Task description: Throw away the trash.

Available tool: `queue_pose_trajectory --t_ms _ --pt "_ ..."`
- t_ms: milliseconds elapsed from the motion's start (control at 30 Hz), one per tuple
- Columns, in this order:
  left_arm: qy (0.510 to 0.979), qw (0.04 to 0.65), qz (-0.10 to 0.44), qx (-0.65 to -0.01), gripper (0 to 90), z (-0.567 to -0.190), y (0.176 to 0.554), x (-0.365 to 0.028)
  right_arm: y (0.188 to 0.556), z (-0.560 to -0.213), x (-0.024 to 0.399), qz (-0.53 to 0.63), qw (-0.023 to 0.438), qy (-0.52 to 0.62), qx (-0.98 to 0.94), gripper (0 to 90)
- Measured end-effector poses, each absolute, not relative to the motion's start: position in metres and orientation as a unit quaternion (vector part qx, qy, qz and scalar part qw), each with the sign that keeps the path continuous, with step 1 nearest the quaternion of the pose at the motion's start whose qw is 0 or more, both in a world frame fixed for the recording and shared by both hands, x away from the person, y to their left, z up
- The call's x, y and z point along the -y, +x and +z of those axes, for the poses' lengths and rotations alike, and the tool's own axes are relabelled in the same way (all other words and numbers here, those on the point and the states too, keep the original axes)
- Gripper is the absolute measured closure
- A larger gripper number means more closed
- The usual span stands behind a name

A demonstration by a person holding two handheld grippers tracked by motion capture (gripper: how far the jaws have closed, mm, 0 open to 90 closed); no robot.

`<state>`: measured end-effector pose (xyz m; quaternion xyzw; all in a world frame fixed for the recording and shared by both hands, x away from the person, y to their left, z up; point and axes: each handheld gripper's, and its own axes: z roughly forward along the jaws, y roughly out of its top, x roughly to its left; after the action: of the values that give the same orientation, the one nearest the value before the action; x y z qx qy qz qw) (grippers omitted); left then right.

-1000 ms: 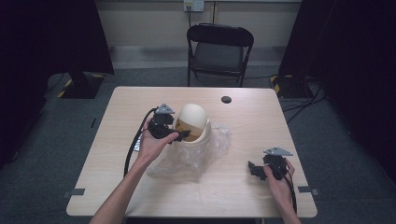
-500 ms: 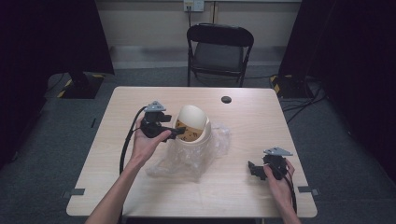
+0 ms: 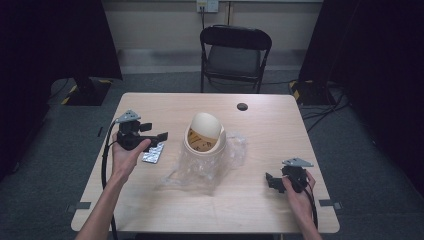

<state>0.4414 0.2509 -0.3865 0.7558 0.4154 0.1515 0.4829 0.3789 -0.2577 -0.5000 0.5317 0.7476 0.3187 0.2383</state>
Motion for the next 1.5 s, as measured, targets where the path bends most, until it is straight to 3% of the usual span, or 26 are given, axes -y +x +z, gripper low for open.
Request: queue_pose_trajectory --t_ms 300,400,733,1200,1300,1500 --pt "0.759 0.458 0.147 -0.439 18.0 -0.405 0.443 -0.266 0.380 -0.500 0.258 0.319 0.238 0.531 -0.748 9.5" --pt "0.782 0.409 0.146 -0.447 17.1 -0.414 0.441 -0.267 0.380 -0.500 0.258 0.319 0.238 0.531 -0.748 9.5" --pt "0.773 0.393 0.138 -0.479 17.7 -0.453 0.447 -0.281 0.380 -0.500 0.258 0.319 0.238 0.531 -0.748 9.5" --pt "0.801 0.338 0.130 -0.477 16.3 -0.484 0.460 -0.268 0.380 -0.500 0.258 0.319 0.238 0.530 -0.748 9.5" --pt "0.802 0.326 0.151 -0.478 16.6 -0.490 0.459 -0.264 0.379 -0.500 0.258 0.319 0.238 0.531 -0.748 9.5" --pt "0.808 0.310 0.180 -0.468 27.0 -0.490 0.457 -0.264 0.379 -0.500 0.258 0.319 0.238 0.531 -0.748 9.5"
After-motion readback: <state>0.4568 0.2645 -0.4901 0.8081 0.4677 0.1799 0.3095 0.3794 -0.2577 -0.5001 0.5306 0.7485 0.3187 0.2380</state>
